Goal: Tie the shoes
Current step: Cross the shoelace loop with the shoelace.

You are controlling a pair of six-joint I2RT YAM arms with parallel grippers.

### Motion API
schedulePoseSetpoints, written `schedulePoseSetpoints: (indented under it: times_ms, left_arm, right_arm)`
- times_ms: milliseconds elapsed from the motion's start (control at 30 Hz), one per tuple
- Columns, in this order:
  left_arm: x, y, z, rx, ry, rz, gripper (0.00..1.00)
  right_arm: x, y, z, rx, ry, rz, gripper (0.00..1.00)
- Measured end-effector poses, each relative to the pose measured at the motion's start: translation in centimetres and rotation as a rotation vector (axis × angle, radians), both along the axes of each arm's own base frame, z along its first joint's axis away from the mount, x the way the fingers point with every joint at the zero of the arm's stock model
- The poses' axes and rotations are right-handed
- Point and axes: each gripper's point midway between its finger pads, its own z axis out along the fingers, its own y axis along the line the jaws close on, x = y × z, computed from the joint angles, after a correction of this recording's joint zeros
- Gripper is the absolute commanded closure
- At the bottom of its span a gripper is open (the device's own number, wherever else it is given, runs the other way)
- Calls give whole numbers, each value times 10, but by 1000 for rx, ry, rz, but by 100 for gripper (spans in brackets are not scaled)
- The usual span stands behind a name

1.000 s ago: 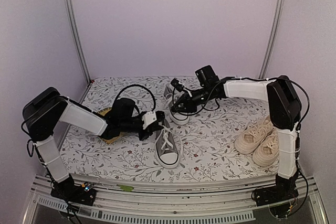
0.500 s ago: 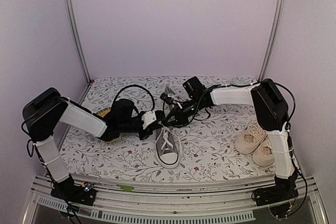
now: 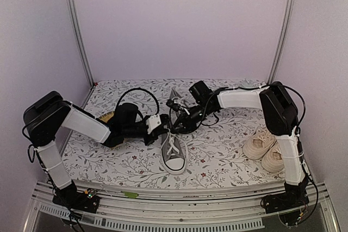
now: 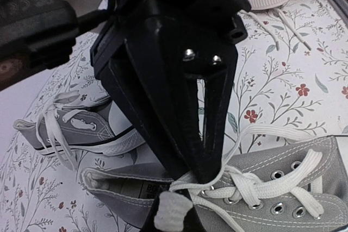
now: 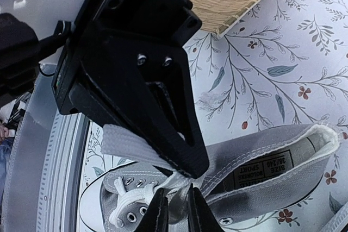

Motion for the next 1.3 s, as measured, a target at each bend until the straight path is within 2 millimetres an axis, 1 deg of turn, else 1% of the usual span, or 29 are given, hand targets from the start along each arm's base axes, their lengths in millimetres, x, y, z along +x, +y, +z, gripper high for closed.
schedulePoseSetpoints:
  times_ms: [200,367,433,700,900,1033,1233,1267,1300]
  left_arm:
    - [1,-1,3,-15,-4,0,100]
    - [1,-1,5,-32,-3,7,100]
    - [0,-1,6,-38,-2,8,100]
    - [-2,2,3,-41,3,13,100]
    - [0,2,4,-43,-12,21,100]
    - [2,3,7,-51,-26,30,100]
    - [2,3,8,-59,-41,39,100]
    - [2,3,8,-59,-41,40,98]
    - [2,3,8,-59,-42,40,94]
  right_arm:
    - [-5,0,-1,0,-1,21,84]
    - [-1,2,0,3,-8,5,96]
    - [1,2,-1,-3,-11,-6,98]
    - [7,0,-1,-11,-25,-23,99]
    - [13,-5,7,4,-51,-29,99]
    - [13,-5,11,10,-62,-26,99]
    - [13,-5,11,10,-64,-25,99]
    - [13,-5,11,9,-62,-26,99]
    - [14,-5,11,8,-63,-30,99]
